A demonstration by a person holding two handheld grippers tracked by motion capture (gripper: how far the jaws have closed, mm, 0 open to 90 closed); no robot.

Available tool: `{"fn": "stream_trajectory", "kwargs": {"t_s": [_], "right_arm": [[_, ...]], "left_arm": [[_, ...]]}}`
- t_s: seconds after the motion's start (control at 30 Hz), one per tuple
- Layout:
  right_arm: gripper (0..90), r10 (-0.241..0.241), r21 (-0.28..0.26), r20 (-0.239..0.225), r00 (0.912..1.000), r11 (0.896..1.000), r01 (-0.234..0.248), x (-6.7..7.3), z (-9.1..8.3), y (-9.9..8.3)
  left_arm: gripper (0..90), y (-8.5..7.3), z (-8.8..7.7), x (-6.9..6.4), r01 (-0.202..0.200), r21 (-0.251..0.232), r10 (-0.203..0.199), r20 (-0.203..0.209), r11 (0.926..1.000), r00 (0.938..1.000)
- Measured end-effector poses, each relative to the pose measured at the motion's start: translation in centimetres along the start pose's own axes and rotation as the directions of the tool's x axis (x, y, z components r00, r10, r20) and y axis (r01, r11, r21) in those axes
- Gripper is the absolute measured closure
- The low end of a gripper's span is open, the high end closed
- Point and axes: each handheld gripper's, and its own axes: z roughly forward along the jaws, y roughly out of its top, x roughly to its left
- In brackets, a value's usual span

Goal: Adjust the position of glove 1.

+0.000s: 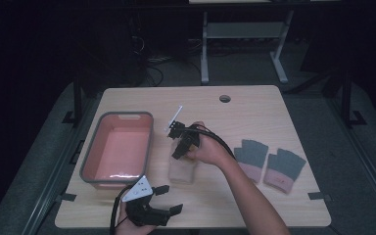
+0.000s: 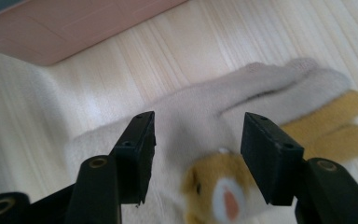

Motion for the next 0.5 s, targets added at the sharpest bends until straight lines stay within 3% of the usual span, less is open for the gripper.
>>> {"fn": "stream_trajectory", "kwargs": {"t_s": [0.17, 0.23, 0.5], "right_arm": [[42.1, -0.013, 0.01, 0.009, 0.9999, 1.0, 0.013, 0.3, 0.7, 0.5], [41.8, -0.028, 0.028, 0.039, 0.9988, 0.999, 0.027, 0.4, 1.4, 0.6], [38.8, -0.075, 0.074, 0.09, 0.9931, 0.995, 0.069, 0.7, 2.8, 0.7]], "left_arm": [[18.3, 0.0, 0.1, 0.0, 0.008, -0.004, -0.008, 0.004, 1.0, 1.0], [18.3, 0.0, 0.1, 0.0, 0.011, 0.001, -0.011, 0.004, 0.9999, 0.9999], [18.4, 0.0, 0.1, 0.0, 0.012, 0.005, -0.012, -0.001, 0.9999, 0.9999]]}}
